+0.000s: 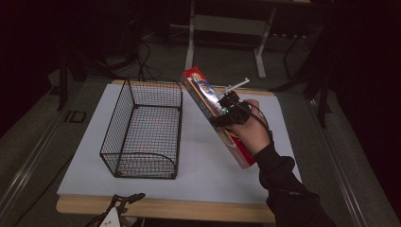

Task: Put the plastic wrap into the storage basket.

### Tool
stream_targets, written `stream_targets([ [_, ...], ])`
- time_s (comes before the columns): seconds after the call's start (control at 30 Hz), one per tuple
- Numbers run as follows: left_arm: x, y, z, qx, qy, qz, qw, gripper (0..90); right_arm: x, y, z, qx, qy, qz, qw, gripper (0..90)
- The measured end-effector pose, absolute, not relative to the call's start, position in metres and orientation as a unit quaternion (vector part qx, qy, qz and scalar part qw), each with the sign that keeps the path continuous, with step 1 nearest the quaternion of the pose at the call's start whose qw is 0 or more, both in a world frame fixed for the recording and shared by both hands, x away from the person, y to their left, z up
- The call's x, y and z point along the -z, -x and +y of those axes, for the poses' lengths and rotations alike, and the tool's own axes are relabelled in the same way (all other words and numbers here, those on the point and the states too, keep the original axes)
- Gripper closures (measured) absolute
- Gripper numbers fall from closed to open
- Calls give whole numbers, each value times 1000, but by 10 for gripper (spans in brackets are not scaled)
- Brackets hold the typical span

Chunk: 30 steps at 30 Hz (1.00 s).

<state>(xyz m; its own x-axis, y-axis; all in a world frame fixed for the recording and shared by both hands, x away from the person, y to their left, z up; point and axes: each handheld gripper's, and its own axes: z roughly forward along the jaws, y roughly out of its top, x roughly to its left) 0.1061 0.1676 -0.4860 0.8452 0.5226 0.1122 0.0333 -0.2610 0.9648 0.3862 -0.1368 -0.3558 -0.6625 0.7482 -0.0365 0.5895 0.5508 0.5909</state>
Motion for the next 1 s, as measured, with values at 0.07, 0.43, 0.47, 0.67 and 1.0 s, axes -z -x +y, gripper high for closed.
stream_targets([
  [0.07, 486, -106, 168, -211, -765, 181, 580, 1, 350, -387, -129, -283, -383, 867, 147, 394],
  [0.43, 486, -106, 168, -211, -767, 182, 578, 1, 330, -385, -86, -307, -368, 863, 162, 394],
  [0.47, 486, -106, 168, -211, -767, 182, 578, 1, 329, -386, -84, -311, -365, 862, 163, 394],
  [0.67, 486, -106, 168, -212, -767, 182, 578, 1, 325, -386, -58, -326, -353, 863, 158, 394],
  [1.0, 486, -105, 168, -211, -768, 178, 578, 1, 321, -392, -13, -348, -360, 851, 156, 394],
])
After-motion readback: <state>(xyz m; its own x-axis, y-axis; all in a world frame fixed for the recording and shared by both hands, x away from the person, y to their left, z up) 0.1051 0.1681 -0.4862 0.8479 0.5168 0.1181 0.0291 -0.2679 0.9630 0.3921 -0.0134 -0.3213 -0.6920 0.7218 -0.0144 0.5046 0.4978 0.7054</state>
